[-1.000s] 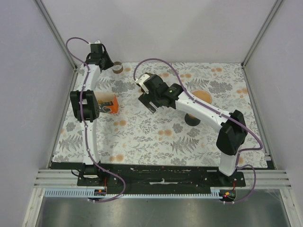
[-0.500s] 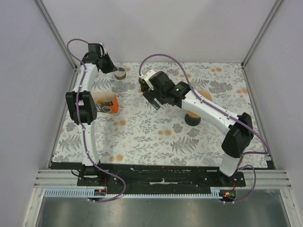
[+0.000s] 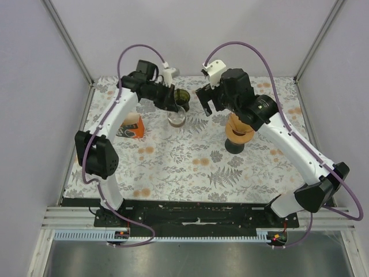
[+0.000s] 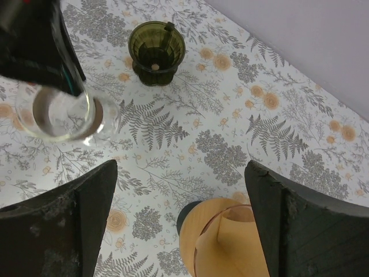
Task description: Place the coffee filter in the dripper
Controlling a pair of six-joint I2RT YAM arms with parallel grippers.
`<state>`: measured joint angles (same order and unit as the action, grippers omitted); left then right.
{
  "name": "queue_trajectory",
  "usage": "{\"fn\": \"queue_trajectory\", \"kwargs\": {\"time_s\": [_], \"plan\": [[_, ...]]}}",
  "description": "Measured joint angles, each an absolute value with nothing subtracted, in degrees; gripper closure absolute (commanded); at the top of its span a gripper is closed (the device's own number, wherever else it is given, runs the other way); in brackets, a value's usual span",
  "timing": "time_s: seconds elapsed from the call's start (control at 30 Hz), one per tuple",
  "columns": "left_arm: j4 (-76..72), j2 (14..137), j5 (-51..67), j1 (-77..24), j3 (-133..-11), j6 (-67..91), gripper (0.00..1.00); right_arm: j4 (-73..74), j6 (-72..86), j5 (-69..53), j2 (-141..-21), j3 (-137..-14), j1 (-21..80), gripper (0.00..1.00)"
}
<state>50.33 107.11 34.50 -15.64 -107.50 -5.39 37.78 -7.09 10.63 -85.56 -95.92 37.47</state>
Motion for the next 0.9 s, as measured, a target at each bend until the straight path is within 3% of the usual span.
{"fn": "queue_trajectory", "kwargs": {"time_s": [0.23, 0.4, 0.77, 0.9], "plan": [[50.7, 106.24, 36.29, -21.45, -91.09, -17.02, 0.98, 36.8, -6.96, 9.52, -84.77, -91.42, 37.32, 0.02], [50.26, 106.24, 36.69, -21.26, -87.31, -21.43, 0.98, 36.88, -6.42, 9.45, -83.15, -87.53, 37.21, 0.02], [48.1, 106.24, 41.06, -21.26, -85.52, -26.98, 0.47, 35.97, -6.26, 9.43, -80.4, -86.7, 37.21, 0.02], [49.65, 106.26, 41.93, -21.23, -86.52, -27.51, 0.36, 35.92, -7.09, 9.13, -80.73, -87.24, 37.15, 0.02]]}}
